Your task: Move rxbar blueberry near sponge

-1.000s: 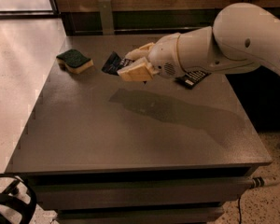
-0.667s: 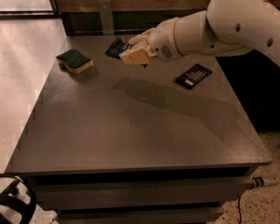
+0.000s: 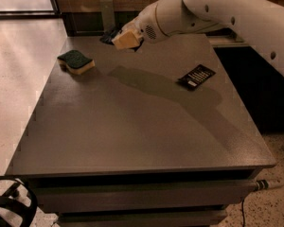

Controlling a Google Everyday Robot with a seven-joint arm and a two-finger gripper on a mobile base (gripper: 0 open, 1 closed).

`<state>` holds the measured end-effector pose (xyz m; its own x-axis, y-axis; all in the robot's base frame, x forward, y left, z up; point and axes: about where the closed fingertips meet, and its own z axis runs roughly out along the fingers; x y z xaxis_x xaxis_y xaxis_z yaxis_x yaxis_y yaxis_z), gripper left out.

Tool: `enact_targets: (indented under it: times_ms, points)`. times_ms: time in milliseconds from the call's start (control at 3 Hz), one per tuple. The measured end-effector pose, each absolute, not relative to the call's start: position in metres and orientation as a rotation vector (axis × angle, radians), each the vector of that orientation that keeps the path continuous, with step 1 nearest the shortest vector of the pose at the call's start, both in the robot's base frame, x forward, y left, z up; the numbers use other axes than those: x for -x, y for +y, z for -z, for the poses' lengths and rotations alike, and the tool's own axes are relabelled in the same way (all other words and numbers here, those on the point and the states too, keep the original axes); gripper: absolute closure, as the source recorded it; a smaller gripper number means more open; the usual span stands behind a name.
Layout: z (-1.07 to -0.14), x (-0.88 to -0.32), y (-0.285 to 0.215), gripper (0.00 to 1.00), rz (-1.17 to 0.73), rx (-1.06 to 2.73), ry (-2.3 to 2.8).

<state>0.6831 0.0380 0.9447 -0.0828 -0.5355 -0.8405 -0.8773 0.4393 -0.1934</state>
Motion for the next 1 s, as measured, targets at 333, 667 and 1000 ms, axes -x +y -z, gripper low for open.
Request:
enact_targets:
  times_ms: [333, 667, 1000]
  points:
    - [-0.928, -0.703, 0.064, 1.0, -0.487, 1.222, 1.737]
    - [-0.9, -0.717, 0.088, 1.0, -0.546, 1.222, 1.72]
    - [-0.868, -0.727, 0.1, 1.0, -0.594, 1.206, 1.715]
